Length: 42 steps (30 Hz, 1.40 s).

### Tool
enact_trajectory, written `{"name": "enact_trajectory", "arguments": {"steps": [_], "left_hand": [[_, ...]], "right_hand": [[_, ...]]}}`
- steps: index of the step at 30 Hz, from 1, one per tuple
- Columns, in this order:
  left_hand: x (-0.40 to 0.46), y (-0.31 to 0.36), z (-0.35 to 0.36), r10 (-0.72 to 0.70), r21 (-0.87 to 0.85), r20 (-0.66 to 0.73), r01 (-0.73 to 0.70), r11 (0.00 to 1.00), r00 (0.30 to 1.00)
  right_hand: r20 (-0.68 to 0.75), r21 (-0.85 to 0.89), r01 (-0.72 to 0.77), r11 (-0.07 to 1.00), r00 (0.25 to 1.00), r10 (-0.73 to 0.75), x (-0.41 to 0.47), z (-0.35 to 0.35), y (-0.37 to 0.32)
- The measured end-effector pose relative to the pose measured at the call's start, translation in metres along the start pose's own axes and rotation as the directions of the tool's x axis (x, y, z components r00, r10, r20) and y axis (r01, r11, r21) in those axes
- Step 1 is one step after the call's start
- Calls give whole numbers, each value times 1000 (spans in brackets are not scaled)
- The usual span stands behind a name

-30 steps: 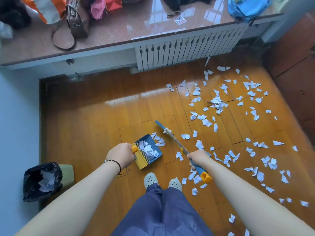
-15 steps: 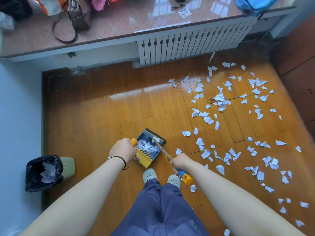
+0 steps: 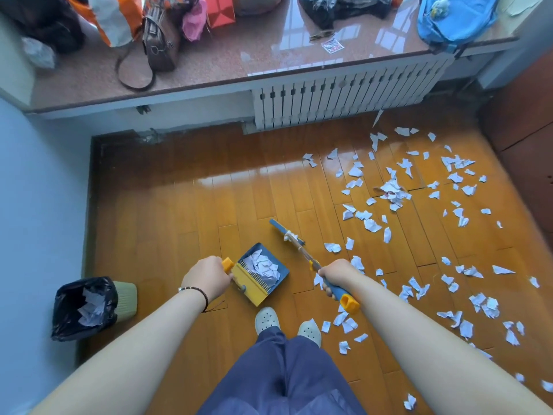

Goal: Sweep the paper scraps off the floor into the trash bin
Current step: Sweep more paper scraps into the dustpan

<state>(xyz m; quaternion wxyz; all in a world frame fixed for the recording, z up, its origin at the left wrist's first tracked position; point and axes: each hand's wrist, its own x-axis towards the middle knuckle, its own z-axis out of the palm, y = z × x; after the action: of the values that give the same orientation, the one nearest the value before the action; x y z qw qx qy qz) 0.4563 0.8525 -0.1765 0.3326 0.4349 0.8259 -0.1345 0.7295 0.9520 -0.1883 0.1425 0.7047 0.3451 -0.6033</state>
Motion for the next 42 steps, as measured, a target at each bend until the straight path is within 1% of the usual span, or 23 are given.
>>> {"name": "enact_trajectory", "arguments": {"steps": [2,5,7,10,14,18,22,26,28,30,34,39,42], "left_hand": [[-1,-4,3,11,33,-2,-11,999,1000],[3,1,5,44,36,-4,-44,998,999],[4,6,7,58,32,7,-58,998,998],[6,13,9,63,27,15,-63,998,998],[7,13,11,65,19,11,-65,998,998],[6,14,12,69,11,3,-69,998,998],[7,30,12,107,36,15,-107,994,994],[9,55,15,135,64,21,-136,989,991],[10,69,16,157,86,20,-158,984,987],[7,93,23,179,114,31,-182,977,983],[2,132,32,192,131,28,-194,972,981],[-7,176,45,192,128,30,-195,972,981],[-10,199,51,185,143,23,-186,972,983]], "right_hand": [[-14,-17,-6,1000,1000,5,10,14,2],[-7,-72,7,997,1000,-7,23,43,13],[50,-44,-25,999,998,27,22,55,21],[98,11,-51,999,994,49,6,52,28],[136,62,-34,997,990,26,-8,30,40],[97,118,-20,993,995,8,-7,9,52],[1,162,26,986,1000,-27,2,-17,60],[-97,145,39,989,995,-25,17,-52,56],[-163,92,51,994,986,-35,27,-70,55],[-199,54,51,997,979,-40,34,-90,64],[-179,169,-1,986,983,31,42,-125,84],[-195,211,-19,977,979,61,52,-159,101],[-128,253,-39,967,989,74,63,-160,110]]}}
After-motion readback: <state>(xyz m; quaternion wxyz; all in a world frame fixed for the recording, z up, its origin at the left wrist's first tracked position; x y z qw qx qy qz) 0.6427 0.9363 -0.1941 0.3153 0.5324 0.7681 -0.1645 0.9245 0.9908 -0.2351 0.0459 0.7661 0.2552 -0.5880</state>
